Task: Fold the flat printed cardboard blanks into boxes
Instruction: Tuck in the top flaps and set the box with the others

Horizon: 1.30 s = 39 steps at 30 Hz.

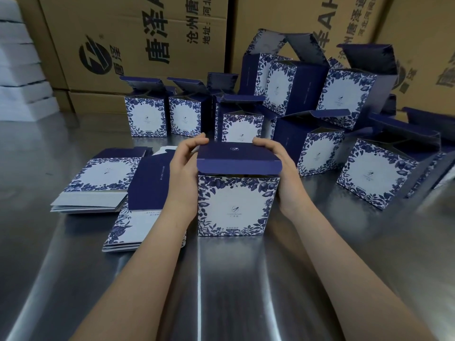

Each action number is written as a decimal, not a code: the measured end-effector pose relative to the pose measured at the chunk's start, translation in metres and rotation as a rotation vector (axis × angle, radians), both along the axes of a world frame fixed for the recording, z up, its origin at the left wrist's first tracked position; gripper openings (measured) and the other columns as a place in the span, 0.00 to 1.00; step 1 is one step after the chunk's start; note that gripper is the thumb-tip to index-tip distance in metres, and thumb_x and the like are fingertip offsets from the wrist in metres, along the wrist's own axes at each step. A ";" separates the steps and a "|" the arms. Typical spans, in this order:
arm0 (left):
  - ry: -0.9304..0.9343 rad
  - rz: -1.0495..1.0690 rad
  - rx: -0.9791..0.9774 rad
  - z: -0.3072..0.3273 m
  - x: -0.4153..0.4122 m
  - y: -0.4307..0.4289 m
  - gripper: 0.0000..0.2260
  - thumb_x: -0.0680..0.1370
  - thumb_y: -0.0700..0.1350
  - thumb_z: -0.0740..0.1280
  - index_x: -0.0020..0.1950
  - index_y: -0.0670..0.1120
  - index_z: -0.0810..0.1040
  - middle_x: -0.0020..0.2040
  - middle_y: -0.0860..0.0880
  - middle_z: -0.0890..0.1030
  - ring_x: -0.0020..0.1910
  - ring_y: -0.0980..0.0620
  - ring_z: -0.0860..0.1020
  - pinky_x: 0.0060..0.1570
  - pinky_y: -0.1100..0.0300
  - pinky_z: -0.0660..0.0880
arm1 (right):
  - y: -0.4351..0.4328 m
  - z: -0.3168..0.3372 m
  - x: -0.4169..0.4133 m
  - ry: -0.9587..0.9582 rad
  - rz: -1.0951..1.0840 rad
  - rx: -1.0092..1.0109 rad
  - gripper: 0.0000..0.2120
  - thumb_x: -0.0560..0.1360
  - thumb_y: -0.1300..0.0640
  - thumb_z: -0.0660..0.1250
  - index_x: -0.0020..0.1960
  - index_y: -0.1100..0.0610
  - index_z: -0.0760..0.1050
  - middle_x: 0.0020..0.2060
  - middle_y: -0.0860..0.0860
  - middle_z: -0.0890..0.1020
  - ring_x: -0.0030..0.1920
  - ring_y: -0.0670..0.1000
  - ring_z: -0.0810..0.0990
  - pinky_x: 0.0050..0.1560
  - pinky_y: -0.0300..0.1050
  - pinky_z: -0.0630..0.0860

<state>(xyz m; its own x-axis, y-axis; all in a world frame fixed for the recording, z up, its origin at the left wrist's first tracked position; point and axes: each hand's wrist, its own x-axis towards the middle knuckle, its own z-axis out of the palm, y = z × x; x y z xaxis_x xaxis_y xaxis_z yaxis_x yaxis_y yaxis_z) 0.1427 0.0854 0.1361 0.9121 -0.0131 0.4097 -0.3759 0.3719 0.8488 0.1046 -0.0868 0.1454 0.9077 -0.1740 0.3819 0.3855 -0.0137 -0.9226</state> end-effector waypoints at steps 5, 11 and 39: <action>0.025 0.015 -0.007 0.000 0.001 -0.002 0.11 0.82 0.38 0.59 0.50 0.49 0.80 0.66 0.53 0.77 0.65 0.56 0.76 0.62 0.56 0.74 | 0.008 0.004 -0.004 0.050 -0.026 0.026 0.13 0.83 0.59 0.55 0.58 0.50 0.76 0.69 0.50 0.74 0.68 0.51 0.73 0.70 0.53 0.70; 0.057 -0.005 -0.101 0.004 -0.004 -0.004 0.13 0.82 0.37 0.55 0.49 0.45 0.79 0.69 0.49 0.76 0.51 0.66 0.81 0.43 0.70 0.76 | 0.006 0.006 -0.003 0.085 0.008 0.060 0.16 0.82 0.59 0.55 0.65 0.58 0.75 0.61 0.41 0.77 0.59 0.38 0.78 0.56 0.35 0.76; 0.133 -0.036 0.208 0.000 -0.002 -0.008 0.22 0.82 0.51 0.63 0.76 0.52 0.67 0.74 0.55 0.69 0.72 0.58 0.68 0.74 0.53 0.63 | -0.003 -0.013 0.006 -0.070 -0.092 -0.101 0.20 0.77 0.47 0.60 0.68 0.48 0.72 0.65 0.44 0.76 0.64 0.41 0.75 0.62 0.34 0.72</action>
<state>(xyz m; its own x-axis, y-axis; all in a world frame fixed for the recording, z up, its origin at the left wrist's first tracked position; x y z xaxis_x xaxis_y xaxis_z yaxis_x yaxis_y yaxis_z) 0.1408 0.0770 0.1360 0.9552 -0.1184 0.2711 -0.2453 0.1952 0.9496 0.1107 -0.0896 0.1328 0.8605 -0.2125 0.4631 0.4413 -0.1436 -0.8858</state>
